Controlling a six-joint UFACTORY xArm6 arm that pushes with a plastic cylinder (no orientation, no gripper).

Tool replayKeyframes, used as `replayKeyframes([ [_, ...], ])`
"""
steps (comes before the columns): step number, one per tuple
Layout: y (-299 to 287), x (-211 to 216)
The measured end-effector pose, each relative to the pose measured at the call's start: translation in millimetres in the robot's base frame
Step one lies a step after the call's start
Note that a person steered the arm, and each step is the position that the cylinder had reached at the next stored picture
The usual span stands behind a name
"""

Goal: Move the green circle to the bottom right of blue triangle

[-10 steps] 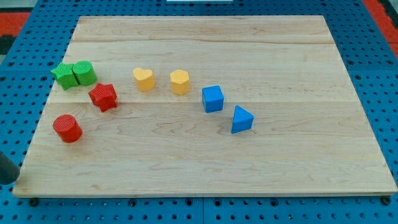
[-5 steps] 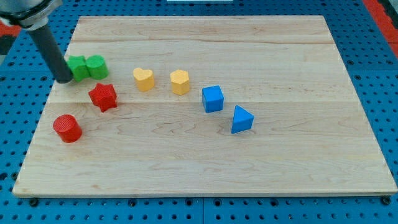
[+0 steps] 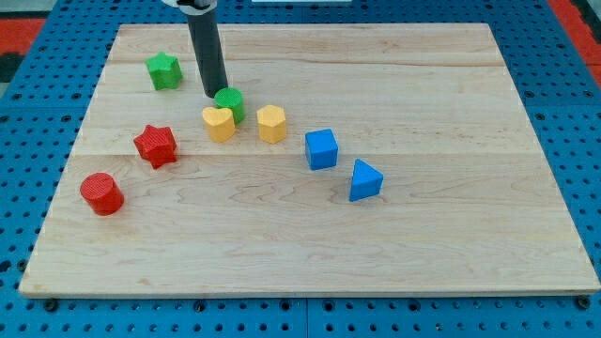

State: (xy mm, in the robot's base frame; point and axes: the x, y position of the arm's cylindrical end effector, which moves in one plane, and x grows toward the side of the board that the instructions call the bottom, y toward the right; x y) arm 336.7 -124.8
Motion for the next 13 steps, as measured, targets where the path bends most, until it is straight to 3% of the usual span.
replayKeyframes([
  [2,-21,32],
  [6,186,11],
  [9,218,-37],
  [10,264,-7],
  [11,288,59],
  [12,266,30],
  [13,320,10],
])
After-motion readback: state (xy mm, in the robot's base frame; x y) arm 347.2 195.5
